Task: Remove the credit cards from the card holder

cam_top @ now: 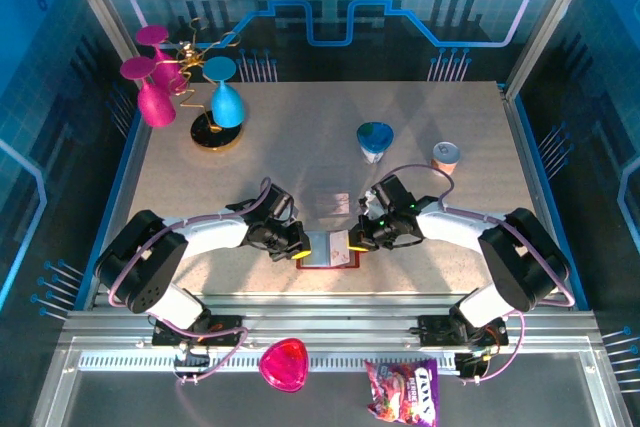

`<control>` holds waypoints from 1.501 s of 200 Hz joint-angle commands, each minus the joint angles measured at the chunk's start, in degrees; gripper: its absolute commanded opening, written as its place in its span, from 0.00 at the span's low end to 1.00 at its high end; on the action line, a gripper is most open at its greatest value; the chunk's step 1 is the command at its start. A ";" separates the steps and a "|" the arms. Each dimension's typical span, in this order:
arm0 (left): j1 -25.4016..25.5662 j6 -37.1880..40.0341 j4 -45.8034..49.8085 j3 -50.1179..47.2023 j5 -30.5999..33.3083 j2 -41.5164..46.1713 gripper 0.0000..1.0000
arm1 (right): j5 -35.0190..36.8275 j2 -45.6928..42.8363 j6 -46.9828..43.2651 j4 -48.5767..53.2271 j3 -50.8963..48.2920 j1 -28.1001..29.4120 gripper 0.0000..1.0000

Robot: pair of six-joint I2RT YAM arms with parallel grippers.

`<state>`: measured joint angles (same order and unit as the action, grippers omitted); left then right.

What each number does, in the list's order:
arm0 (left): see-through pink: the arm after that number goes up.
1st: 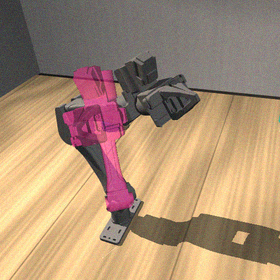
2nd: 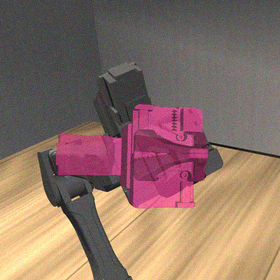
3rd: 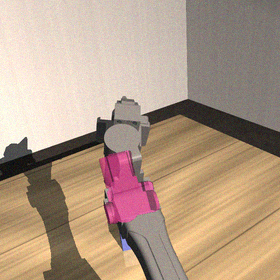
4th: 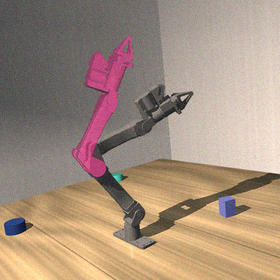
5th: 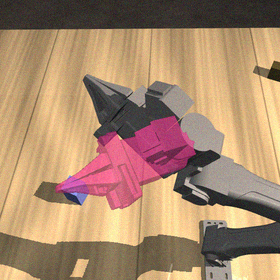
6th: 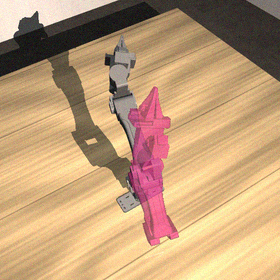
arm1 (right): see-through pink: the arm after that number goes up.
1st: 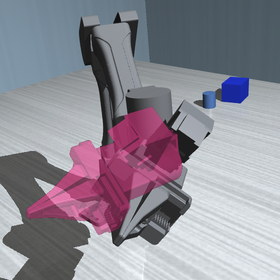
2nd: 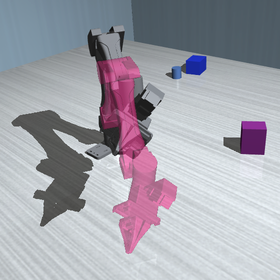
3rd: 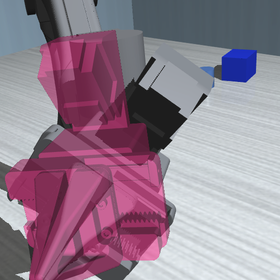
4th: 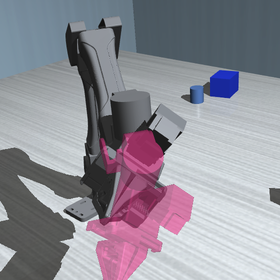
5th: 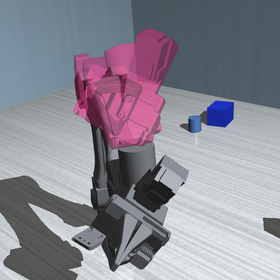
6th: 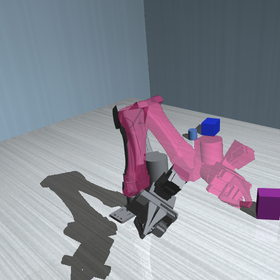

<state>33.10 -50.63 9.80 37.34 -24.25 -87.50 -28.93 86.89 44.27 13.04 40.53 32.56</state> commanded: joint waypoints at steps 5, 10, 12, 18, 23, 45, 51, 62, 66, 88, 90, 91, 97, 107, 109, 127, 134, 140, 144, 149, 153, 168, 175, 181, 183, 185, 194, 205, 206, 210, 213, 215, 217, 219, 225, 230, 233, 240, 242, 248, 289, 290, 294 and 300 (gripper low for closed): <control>-0.48 0.71 1.16 0.01 0.18 -0.91 0.08 | 0.07 -0.89 0.55 0.31 1.14 -0.27 0.00; -0.49 0.71 1.10 0.01 0.17 -0.91 0.08 | -0.13 -0.77 0.93 -0.20 1.08 -0.09 0.00; -0.43 0.67 1.10 0.01 0.17 -0.91 0.08 | -0.22 -0.76 1.07 -0.45 1.05 -0.05 0.00; -0.42 0.62 1.10 0.00 0.17 -0.91 0.08 | -0.48 -0.53 1.55 -1.08 0.96 0.20 0.00; -0.41 0.63 1.01 -0.04 0.17 -0.91 0.08 | -0.60 -0.39 1.97 -1.66 0.90 0.36 0.00; -0.43 0.62 0.93 -0.02 0.12 -1.07 0.08 | -0.98 0.46 3.51 -3.53 0.93 1.42 0.00; -0.45 0.59 1.01 -0.10 0.13 -1.05 0.08 | -0.96 0.79 3.74 -3.63 1.02 1.74 0.00; -0.37 0.61 0.93 -0.08 0.11 -0.93 0.08 | -0.78 0.98 4.05 -3.72 1.31 2.24 0.02; -0.44 0.62 0.98 -0.08 0.15 -0.96 0.08 | -0.62 1.11 4.14 -3.70 1.37 2.40 0.03; -0.42 0.62 0.85 -0.26 0.12 -1.01 0.08 | -0.34 1.42 4.63 -3.89 1.66 3.08 0.06; -0.45 0.62 0.84 -0.25 0.09 -1.05 0.08 | -0.36 1.43 4.67 -3.85 1.68 3.18 0.06; -0.43 0.62 0.83 -0.25 0.13 -1.07 0.08 | -0.31 1.44 4.68 -3.87 1.71 3.20 0.06; -0.44 0.63 0.77 -0.25 0.09 -1.03 0.08 | -0.25 1.50 4.68 -3.90 1.75 3.21 0.06; -0.41 0.54 0.72 -0.25 0.08 -1.04 0.08 | -0.25 1.61 4.67 -3.87 1.75 3.32 0.06; -0.41 0.53 0.72 -0.25 0.10 -1.01 0.08 | -0.19 1.66 4.66 -3.89 1.81 3.37 0.06; -0.47 0.53 0.66 -0.25 -0.01 -1.02 0.08 | -0.22 1.88 4.71 -3.81 1.83 3.39 0.09; -0.49 0.55 0.70 -0.25 -0.01 -1.04 0.08 | -0.13 1.96 4.75 -3.76 1.91 3.45 0.10; -0.42 0.53 0.73 -0.25 0.00 -0.95 0.08 | -0.16 2.05 4.69 -3.80 1.96 3.40 0.11; -0.46 0.56 0.74 -0.32 0.04 -0.96 0.08 | -0.16 2.05 4.70 -3.78 2.08 3.39 0.11; -0.45 0.56 0.74 -0.34 -0.01 -0.92 0.08 | -0.14 2.13 4.69 -3.81 2.02 3.39 0.12; -0.43 0.54 0.74 -0.34 0.04 -0.91 0.08 | -0.16 2.14 4.78 -3.91 2.06 3.39 0.12; -0.48 0.53 0.83 -0.34 0.00 -0.91 0.08 | -0.23 2.31 4.89 -4.15 2.07 3.40 0.12; -0.48 0.49 0.79 -0.42 -0.01 -0.92 0.08 | -0.25 2.44 4.94 -4.31 2.02 3.46 0.12; -0.43 0.58 0.74 -0.43 0.00 -0.96 0.08 | -0.33 2.62 4.97 -4.50 2.05 3.48 0.12; -0.41 0.61 0.74 -0.43 0.02 -0.97 0.08 | -0.40 2.66 4.95 -4.55 2.04 3.48 0.12; -0.41 0.66 0.74 -0.38 0.04 -1.04 0.08 | -0.36 2.73 4.99 -4.59 2.01 3.48 0.11; -0.44 0.62 0.76 -0.34 0.00 -1.09 0.08 | -0.51 2.97 5.02 -4.69 2.09 3.48 0.11; -0.48 0.62 0.77 -0.34 -0.01 -1.12 0.08 | -0.49 3.11 5.01 -4.77 2.07 3.56 0.10; -0.44 0.62 0.76 -0.34 -0.01 -1.10 0.08 | -0.46 3.15 5.02 -4.78 2.04 3.57 0.10; -0.41 0.67 0.74 -0.34 0.07 -1.10 0.08 | -0.51 3.19 5.03 -4.70 2.07 3.56 0.09; -0.44 0.65 0.74 -0.29 0.00 -1.13 0.08 | -0.49 3.20 4.99 -4.77 2.02 3.57 0.09; -0.48 0.63 0.74 -0.26 -0.01 -1.14 0.08 | -0.47 3.20 5.00 -4.77 2.08 3.57 0.09; -0.43 0.62 0.74 -0.25 -0.01 -1.15 0.08 | -0.53 3.20 4.98 -4.78 2.02 3.57 0.08; -0.46 0.62 0.79 -0.25 -0.01 -1.06 0.08 | -0.52 3.20 4.93 -4.78 1.92 3.55 0.08; -0.41 0.62 0.86 -0.25 0.01 -1.00 0.08 | -0.38 3.20 4.82 -4.70 1.89 3.57 0.07; -0.41 0.63 0.83 -0.17 -0.01 -0.96 0.08 | -0.29 3.15 4.72 -4.49 2.03 3.56 0.07; -0.46 0.62 0.84 -0.17 -0.01 -0.92 0.08 | -0.22 3.19 4.64 -4.32 2.05 3.52 0.06; -0.44 0.62 1.04 -0.07 0.02 -0.83 0.08 | -0.02 3.20 4.34 -3.94 2.09 3.57 0.05; -0.44 0.60 1.01 -0.03 0.00 -0.81 0.08 | 0.05 3.15 4.29 -3.73 2.09 3.54 0.04; -0.47 0.62 1.28 0.04 0.07 -0.67 0.09 | 0.34 3.19 3.94 -3.14 2.31 3.57 0.04; -0.62 1.61 4.09 1.62 1.10 1.24 0.10 | 2.40 3.37 0.77 2.86 4.51 3.52 0.01; -0.65 1.64 4.17 1.65 1.12 1.26 0.10 | 2.48 3.37 0.71 3.00 4.53 3.50 0.01; -0.71 1.74 4.47 1.72 1.20 1.50 0.10 | 2.54 3.37 0.49 3.36 4.60 3.48 0.01; -0.80 1.83 4.81 1.84 1.30 1.84 0.10 | 2.78 3.37 0.17 3.84 4.86 3.48 0.00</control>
<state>33.10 -50.54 10.70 37.65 -24.21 -87.44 -27.99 89.38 47.03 12.03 43.44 35.35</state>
